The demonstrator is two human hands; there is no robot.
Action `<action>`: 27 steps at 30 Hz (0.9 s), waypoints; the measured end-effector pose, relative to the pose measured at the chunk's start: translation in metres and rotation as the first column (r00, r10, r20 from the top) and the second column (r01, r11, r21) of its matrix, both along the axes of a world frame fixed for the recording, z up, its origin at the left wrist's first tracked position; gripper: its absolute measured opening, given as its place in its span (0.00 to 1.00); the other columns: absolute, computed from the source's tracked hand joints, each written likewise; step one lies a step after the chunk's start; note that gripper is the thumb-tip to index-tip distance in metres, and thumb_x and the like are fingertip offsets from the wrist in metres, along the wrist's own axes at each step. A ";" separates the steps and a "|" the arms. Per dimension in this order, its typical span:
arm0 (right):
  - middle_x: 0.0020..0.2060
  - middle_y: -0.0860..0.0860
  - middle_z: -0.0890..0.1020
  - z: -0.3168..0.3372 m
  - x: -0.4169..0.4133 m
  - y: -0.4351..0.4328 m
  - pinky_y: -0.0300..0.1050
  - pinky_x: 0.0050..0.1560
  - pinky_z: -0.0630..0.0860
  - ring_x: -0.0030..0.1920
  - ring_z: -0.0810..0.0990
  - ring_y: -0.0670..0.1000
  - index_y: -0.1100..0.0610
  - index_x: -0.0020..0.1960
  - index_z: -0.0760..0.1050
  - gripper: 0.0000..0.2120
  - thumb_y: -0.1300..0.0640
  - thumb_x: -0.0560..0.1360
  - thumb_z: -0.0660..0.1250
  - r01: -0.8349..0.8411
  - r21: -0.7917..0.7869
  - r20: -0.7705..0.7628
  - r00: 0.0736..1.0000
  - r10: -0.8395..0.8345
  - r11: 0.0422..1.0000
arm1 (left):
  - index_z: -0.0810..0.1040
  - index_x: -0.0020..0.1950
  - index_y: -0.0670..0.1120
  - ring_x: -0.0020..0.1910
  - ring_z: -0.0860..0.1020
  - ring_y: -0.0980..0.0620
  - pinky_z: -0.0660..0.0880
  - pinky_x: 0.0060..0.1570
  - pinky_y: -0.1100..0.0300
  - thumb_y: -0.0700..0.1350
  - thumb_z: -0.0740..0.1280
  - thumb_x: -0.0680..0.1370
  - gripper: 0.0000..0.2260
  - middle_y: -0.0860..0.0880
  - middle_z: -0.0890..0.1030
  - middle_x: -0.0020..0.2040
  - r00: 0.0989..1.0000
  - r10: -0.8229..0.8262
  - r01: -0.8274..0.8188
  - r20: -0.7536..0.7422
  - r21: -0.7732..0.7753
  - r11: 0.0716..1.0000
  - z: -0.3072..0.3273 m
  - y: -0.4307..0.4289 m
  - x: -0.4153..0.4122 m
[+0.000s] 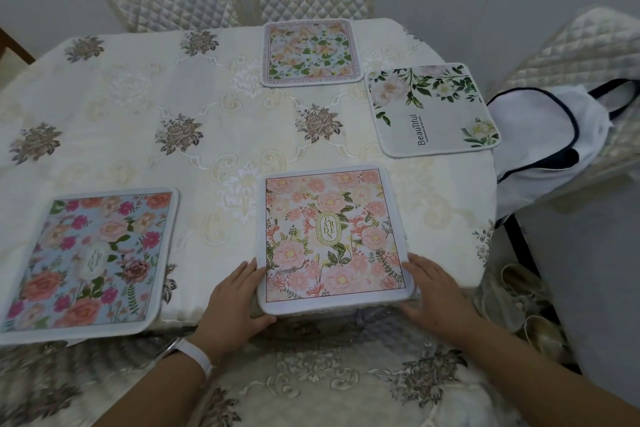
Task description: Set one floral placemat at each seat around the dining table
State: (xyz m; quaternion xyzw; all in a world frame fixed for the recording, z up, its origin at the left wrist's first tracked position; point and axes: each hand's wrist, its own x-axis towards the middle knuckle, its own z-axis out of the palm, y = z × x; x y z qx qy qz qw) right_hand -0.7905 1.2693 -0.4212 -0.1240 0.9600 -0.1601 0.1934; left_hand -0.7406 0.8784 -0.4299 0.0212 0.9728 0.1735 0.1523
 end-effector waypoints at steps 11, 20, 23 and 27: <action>0.75 0.51 0.64 0.003 -0.001 -0.002 0.53 0.75 0.58 0.74 0.60 0.53 0.53 0.75 0.63 0.36 0.43 0.71 0.70 0.042 0.004 -0.006 0.999 -0.042 0.999 | 0.61 0.76 0.49 0.77 0.57 0.49 0.56 0.72 0.52 0.63 0.73 0.67 0.43 0.49 0.61 0.77 0.998 0.061 -0.062 0.014 0.060 0.996 0.005 0.004 0.001; 0.76 0.53 0.60 0.015 -0.001 -0.002 0.52 0.74 0.58 0.75 0.58 0.54 0.51 0.75 0.62 0.32 0.44 0.74 0.68 0.066 -0.035 0.044 0.997 -0.065 0.997 | 0.67 0.73 0.46 0.71 0.67 0.49 0.63 0.70 0.53 0.62 0.73 0.69 0.38 0.47 0.69 0.73 0.985 0.171 -0.170 -0.016 0.055 0.984 0.040 0.010 0.016; 0.76 0.54 0.60 0.024 -0.015 -0.001 0.52 0.74 0.57 0.75 0.58 0.54 0.53 0.75 0.63 0.30 0.45 0.76 0.66 0.014 -0.056 0.030 0.999 -0.012 0.998 | 0.69 0.72 0.46 0.70 0.68 0.50 0.64 0.69 0.54 0.64 0.69 0.70 0.36 0.48 0.71 0.72 0.970 0.240 -0.237 -0.038 0.071 0.969 0.056 0.012 0.028; 0.74 0.54 0.65 0.054 -0.045 -0.016 0.51 0.73 0.59 0.74 0.61 0.53 0.56 0.73 0.66 0.26 0.46 0.78 0.63 -0.074 -0.106 -0.095 0.993 0.064 0.992 | 0.69 0.72 0.48 0.69 0.69 0.51 0.68 0.67 0.53 0.65 0.63 0.71 0.34 0.50 0.72 0.71 0.938 0.326 -0.309 -0.114 0.144 0.940 0.084 0.023 0.040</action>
